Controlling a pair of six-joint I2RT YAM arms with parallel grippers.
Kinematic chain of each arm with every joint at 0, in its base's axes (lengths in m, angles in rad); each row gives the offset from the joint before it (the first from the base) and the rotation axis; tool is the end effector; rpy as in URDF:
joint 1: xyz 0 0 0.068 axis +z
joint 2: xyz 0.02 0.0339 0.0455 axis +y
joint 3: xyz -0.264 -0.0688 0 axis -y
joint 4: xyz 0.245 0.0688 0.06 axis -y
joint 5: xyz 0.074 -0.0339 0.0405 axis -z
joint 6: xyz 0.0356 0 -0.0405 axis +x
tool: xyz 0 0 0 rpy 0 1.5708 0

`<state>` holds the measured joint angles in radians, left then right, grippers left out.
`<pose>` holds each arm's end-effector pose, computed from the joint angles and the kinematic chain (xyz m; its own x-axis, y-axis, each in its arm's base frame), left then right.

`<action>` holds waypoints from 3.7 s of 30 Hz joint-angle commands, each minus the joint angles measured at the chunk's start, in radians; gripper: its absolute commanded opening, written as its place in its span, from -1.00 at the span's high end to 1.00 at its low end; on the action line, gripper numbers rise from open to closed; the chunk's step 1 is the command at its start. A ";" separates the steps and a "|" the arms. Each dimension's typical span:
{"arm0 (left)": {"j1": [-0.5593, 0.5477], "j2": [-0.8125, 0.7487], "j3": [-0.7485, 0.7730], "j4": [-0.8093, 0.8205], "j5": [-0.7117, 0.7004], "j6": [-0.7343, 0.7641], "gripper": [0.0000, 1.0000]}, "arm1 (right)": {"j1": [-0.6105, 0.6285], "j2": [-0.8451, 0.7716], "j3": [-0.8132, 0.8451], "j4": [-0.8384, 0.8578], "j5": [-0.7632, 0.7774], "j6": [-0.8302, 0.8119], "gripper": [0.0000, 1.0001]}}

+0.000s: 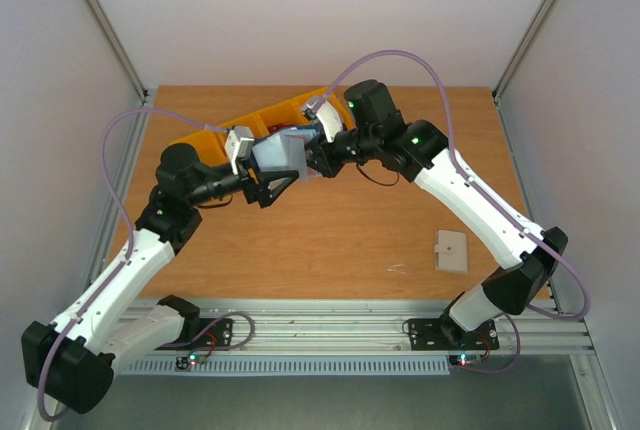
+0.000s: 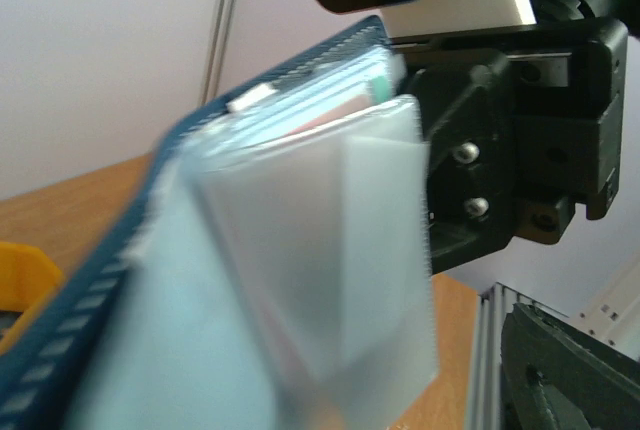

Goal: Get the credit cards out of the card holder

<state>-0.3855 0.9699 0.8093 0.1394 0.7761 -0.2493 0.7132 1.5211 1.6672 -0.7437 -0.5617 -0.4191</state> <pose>0.1959 -0.1064 0.3492 -0.2454 -0.0905 -0.9652 0.8841 0.3876 -0.2611 0.2346 0.2280 0.4136 -0.0279 -0.4795 -0.8771 -0.9832 0.1717 -0.0627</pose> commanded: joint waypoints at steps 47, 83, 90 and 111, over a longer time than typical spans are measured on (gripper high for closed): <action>0.050 -0.067 -0.017 0.082 0.095 -0.012 1.00 | -0.226 -0.180 -0.166 0.121 -0.413 0.025 0.20; 0.045 -0.067 -0.024 0.072 0.186 0.051 0.99 | -0.200 -0.085 -0.076 0.137 -0.283 0.026 0.29; 0.045 -0.072 -0.032 0.076 0.180 0.045 0.99 | -0.199 -0.087 -0.092 0.129 -0.279 0.029 0.29; 0.044 -0.086 -0.032 0.091 0.181 0.047 1.00 | -0.225 -0.119 -0.095 0.051 -0.213 -0.012 0.25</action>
<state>-0.3378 0.9070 0.7822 0.1612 0.9348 -0.2058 0.4919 1.4311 1.5791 -0.6643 -0.8078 -0.4053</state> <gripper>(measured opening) 0.036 0.375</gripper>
